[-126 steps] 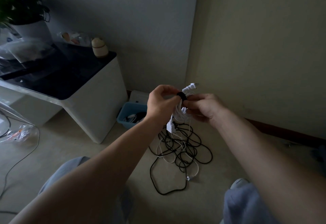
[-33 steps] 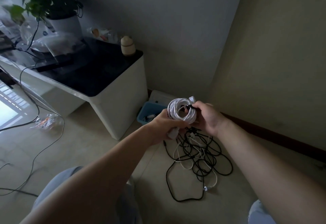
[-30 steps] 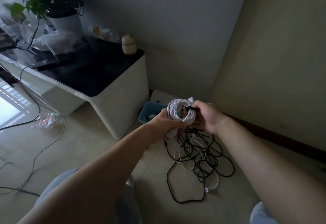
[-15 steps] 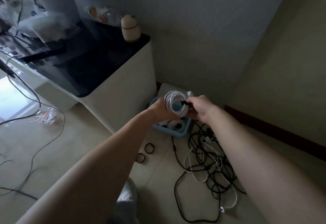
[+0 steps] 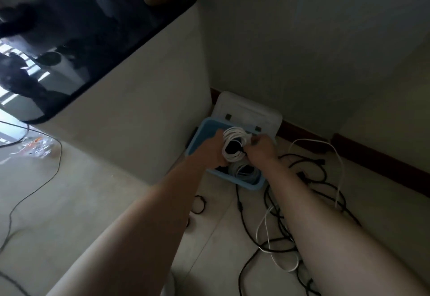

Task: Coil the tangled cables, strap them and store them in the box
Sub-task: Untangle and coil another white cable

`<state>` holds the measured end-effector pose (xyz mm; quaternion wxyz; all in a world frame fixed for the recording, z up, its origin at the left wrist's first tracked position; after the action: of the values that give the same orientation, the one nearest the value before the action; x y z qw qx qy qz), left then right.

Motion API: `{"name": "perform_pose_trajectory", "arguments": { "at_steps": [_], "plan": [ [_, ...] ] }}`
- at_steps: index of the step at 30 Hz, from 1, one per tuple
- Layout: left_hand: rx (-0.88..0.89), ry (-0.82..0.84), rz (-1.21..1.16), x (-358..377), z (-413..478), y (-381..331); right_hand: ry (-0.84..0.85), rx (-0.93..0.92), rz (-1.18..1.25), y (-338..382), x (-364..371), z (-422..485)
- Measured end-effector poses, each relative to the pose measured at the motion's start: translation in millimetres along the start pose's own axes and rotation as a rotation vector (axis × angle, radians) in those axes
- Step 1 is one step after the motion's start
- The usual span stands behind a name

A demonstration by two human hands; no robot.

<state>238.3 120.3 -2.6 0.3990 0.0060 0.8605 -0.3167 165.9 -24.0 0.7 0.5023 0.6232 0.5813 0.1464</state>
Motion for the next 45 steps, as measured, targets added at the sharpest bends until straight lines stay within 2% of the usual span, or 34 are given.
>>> {"name": "perform_pose_trajectory", "arguments": {
  "at_steps": [5,9,12,16,18,24,29,32,36,45],
  "plan": [
    [-0.088,0.041,0.09,-6.0,16.8,23.2,0.041,-0.044,-0.107,2.1,25.1,8.8],
    [-0.165,-0.001,0.142,-4.5,16.8,35.1,0.056,-0.091,-0.134,7.5,41.3,16.0],
    [-0.17,-0.11,0.258,0.5,12.1,37.8,0.079,-0.09,-0.165,6.2,50.1,19.3],
    [-0.137,-0.295,0.56,10.4,2.8,30.8,0.067,-0.054,-0.184,0.8,52.8,20.8],
    [-0.128,-0.329,0.658,12.2,0.2,24.6,0.053,-0.051,-0.177,-0.2,51.8,19.6],
    [-0.169,-0.151,0.606,4.8,-11.9,7.7,0.06,-0.068,-0.139,-3.0,41.3,5.5],
    [-0.171,-0.209,0.575,-5.9,-49.5,-32.8,0.081,-0.066,-0.122,6.3,2.0,-33.2],
    [-0.153,-0.157,0.535,1.8,-71.1,-69.2,0.083,-0.05,-0.138,9.7,-32.1,-61.5],
    [-0.084,-0.102,0.48,27.3,-103.1,-116.6,0.039,-0.056,-0.164,2.9,-79.4,-105.0],
    [0.066,0.145,0.461,135.4,-179.4,-171.9,-0.009,0.122,-0.161,-96.4,-172.0,-209.6]
  ]
}}
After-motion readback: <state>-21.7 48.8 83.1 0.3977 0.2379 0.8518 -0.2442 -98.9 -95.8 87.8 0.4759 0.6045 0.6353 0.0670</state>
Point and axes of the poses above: each hand's wrist, its own z-axis towards the middle knuckle, its own x-axis out of the palm, y = z × x, the point moved 2 cm from there along z, towards the middle knuckle, and after that the axes turned 2 degrees about y, right-handed, at the moved point
